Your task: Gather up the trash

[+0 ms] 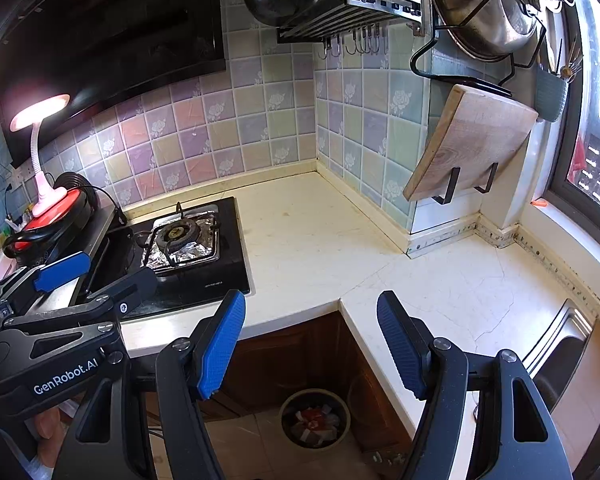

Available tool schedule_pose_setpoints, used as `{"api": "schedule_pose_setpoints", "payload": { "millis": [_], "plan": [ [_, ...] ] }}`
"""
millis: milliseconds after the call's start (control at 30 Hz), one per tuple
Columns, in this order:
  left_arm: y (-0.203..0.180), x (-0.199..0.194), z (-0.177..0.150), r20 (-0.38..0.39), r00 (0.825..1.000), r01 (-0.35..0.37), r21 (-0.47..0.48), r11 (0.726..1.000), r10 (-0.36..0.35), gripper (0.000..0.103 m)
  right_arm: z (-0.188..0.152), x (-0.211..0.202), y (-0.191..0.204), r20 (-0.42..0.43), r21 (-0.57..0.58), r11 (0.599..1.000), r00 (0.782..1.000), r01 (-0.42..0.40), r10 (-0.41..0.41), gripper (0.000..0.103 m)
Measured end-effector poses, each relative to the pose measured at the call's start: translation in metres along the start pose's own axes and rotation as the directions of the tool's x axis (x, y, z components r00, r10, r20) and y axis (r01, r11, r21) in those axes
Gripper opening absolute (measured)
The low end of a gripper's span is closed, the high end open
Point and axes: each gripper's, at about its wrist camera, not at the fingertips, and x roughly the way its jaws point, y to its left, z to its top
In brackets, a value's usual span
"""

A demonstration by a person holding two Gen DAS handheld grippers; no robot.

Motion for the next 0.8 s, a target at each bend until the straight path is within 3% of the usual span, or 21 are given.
{"api": "schedule_pose_setpoints", "payload": {
  "millis": [800],
  "plan": [
    [-0.0024,-0.006,-0.0077,-0.001,1.0,-0.02,-0.013,1.0,0.02,0.082,-0.0005,0.0018,-0.0055,-0.004,0.001,1.0,1.0,-0.008,0.008,0.069]
  ]
}}
